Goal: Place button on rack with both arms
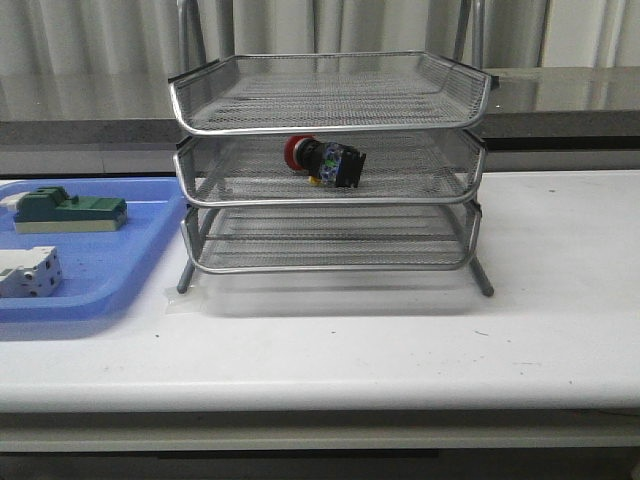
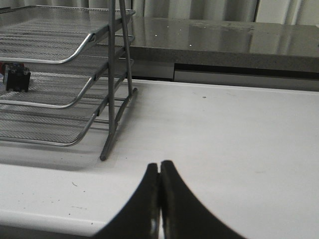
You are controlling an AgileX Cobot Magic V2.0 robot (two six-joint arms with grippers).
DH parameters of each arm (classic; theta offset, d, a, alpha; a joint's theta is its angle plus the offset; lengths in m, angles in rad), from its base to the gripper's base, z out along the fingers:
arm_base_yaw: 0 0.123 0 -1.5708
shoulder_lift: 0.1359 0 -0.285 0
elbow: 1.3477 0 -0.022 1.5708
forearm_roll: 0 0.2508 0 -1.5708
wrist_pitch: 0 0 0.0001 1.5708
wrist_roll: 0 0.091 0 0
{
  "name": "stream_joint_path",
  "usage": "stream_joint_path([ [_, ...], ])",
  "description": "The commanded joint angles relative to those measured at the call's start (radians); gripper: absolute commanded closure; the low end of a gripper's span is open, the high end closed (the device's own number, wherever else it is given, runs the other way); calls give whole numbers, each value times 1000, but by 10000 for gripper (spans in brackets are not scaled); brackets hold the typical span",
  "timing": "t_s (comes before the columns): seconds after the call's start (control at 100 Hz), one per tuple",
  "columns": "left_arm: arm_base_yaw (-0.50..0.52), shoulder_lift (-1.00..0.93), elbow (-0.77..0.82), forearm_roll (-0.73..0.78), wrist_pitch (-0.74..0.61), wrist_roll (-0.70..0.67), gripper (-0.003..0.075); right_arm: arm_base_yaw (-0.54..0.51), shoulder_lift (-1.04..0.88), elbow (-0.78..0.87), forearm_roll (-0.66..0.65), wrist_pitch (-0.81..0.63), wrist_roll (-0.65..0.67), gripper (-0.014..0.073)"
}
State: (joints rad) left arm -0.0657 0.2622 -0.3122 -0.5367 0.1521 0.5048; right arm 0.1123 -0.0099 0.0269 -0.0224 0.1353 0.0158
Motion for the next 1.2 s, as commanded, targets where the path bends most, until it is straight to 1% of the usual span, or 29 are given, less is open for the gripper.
stream_joint_path([
  [0.0,-1,7,-31,83,-55,-43,741,-7,-17,1,-13,-92,-8,651],
  [0.04,-1,7,-31,156,-55,-103,741,-7,-17,1,-13,-92,-8,651],
  [0.11,-1,7,-31,286,-55,-251,741,-7,-17,1,-13,-92,-8,651],
  [0.16,-1,7,-27,348,-55,-338,741,-7,-17,1,-13,-92,-8,651],
  [0.27,-1,3,-4,403,-73,-404,741,-7,-17,1,-13,-92,-8,651],
  [0.43,1,-36,91,476,-139,-505,741,-7,-17,1,-13,-92,-8,651],
  [0.51,1,-70,139,496,-158,-532,741,-7,-17,1,-13,-92,-8,651],
  [0.72,1,-177,229,537,-174,-531,741,-7,-17,1,-13,-92,-8,651],
  [0.93,1,-298,295,544,-176,-531,741,-7,-17,1,-13,-92,-8,651],
  [1.07,10,-299,328,546,-202,-548,741,-7,-16,1,-13,-92,-8,651],
  [1.19,43,-299,333,548,-205,-583,741,-7,-16,1,-13,-92,-8,651],
])
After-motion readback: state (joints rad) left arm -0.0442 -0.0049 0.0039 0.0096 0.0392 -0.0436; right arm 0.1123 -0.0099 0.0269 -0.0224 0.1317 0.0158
